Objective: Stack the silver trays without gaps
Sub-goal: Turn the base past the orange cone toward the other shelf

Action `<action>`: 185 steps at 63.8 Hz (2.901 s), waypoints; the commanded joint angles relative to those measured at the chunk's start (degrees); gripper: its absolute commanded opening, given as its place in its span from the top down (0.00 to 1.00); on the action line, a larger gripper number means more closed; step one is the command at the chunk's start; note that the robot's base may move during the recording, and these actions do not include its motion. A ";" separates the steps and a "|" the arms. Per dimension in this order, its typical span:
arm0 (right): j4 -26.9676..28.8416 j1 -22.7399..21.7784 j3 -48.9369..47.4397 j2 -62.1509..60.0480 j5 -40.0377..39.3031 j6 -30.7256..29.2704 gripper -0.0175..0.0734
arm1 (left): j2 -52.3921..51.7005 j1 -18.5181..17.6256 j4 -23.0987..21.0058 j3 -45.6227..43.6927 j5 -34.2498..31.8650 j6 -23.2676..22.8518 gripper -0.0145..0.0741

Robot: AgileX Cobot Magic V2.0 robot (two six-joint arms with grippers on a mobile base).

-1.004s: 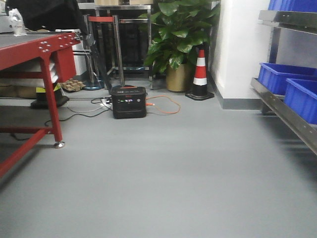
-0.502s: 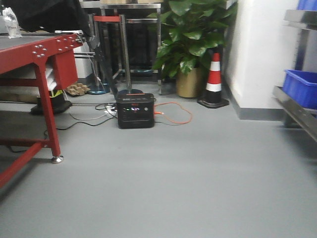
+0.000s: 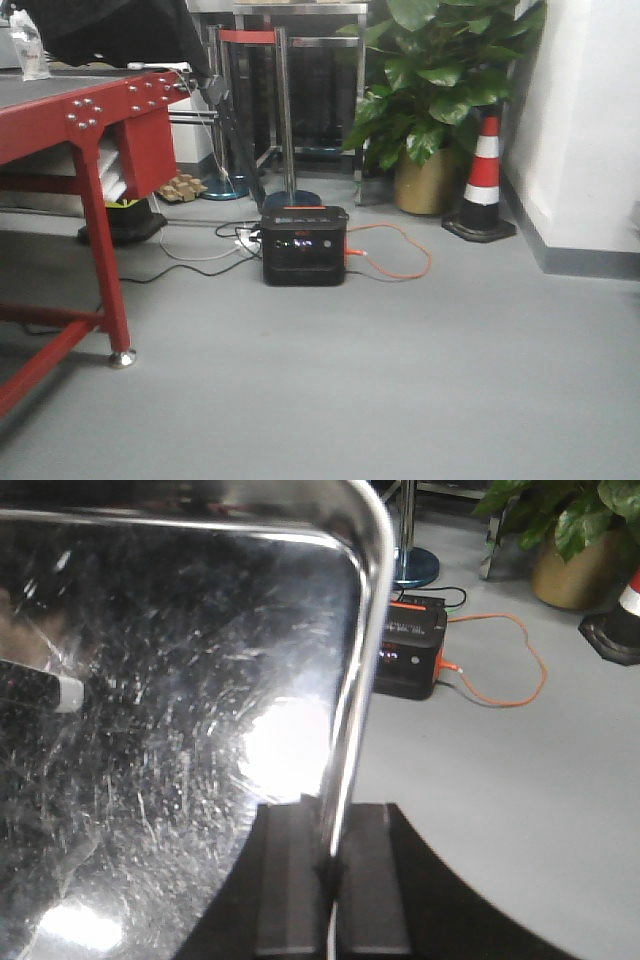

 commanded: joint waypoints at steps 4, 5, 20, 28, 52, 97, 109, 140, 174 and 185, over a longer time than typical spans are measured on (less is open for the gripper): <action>-0.92 -0.01 -0.38 -1.01 -2.92 -1.09 0.90 | -0.55 -0.01 0.77 -0.36 -2.16 0.58 0.85; -0.92 -0.01 -0.38 -1.01 -3.14 -1.09 0.90 | -0.55 -0.01 0.77 -0.36 -2.28 0.58 0.85; -0.65 -0.01 -0.38 -1.01 -3.65 -1.09 0.90 | -0.55 -0.01 0.77 -0.36 -2.15 0.58 0.85; -0.21 -0.01 -0.38 -1.01 -3.67 -1.09 0.90 | -0.55 -0.01 0.77 -0.36 -2.15 0.58 0.85; -0.21 -0.01 -0.38 -1.01 -4.21 -1.09 0.90 | -0.55 -0.01 0.77 -0.36 -2.15 0.58 0.85; -0.03 -0.01 -0.38 -1.01 -5.13 -1.09 0.90 | -0.45 -0.01 0.77 -0.36 -2.14 0.58 0.85; -0.03 -0.01 -0.38 -1.01 -5.42 -1.09 0.90 | -0.45 -0.01 0.77 -0.36 -2.14 0.58 0.85; -0.03 -0.01 -0.38 -1.01 -5.42 -1.09 0.90 | -0.45 -0.01 0.77 -0.36 -2.14 0.58 0.85; 0.02 -0.01 -0.38 -1.01 -5.67 -1.09 0.90 | -0.45 0.35 1.43 -0.36 -2.14 0.58 0.85; 0.02 -0.01 -0.38 -1.01 -5.67 -1.09 0.90 | -0.45 0.35 1.43 -0.36 -2.14 0.58 0.85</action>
